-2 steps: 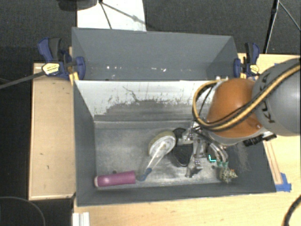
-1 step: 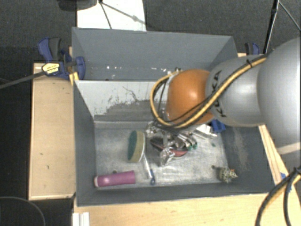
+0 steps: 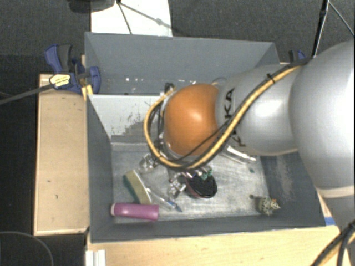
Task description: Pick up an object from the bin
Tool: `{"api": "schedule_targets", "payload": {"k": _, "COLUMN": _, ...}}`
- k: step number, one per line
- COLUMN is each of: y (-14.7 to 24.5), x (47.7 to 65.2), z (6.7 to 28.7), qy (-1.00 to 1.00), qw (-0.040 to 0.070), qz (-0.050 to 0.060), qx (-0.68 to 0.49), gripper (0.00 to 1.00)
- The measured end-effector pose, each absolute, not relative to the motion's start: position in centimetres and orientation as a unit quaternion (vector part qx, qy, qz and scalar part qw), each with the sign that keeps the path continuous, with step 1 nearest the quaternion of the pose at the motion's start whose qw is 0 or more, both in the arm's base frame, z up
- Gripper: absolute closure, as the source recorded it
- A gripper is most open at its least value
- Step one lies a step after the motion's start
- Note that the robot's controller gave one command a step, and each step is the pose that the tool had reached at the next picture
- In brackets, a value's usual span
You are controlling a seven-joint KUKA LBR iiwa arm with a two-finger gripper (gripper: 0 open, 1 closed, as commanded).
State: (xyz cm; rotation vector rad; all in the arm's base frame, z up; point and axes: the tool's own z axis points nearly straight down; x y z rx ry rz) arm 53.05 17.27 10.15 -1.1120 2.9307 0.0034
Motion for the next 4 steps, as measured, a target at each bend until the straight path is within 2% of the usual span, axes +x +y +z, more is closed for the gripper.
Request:
{"api": "schedule_targets", "payload": {"k": 1, "y": 9.2, "x": 54.9, "z": 10.3, "qy": 0.892, "qw": 0.002, "qz": -0.001, "qx": -0.453, "gripper": 0.0}}
{"api": "schedule_targets", "payload": {"k": 2, "y": 3.7, "x": 55.6, "z": 7.3, "qy": 0.897, "qw": 0.003, "qz": 0.002, "qx": -0.442, "gripper": 0.0}}
{"api": "schedule_targets", "payload": {"k": 3, "y": 3.8, "x": 55.0, "z": 7.4, "qy": 0.956, "qw": 0.003, "qz": 0.001, "qx": -0.295, "gripper": 0.0}}
{"api": "schedule_targets", "payload": {"k": 4, "y": 3.9, "x": 55.2, "z": 7.5, "qy": 0.956, "qw": 0.006, "qz": 0.001, "qx": -0.295, "gripper": 1.0}}
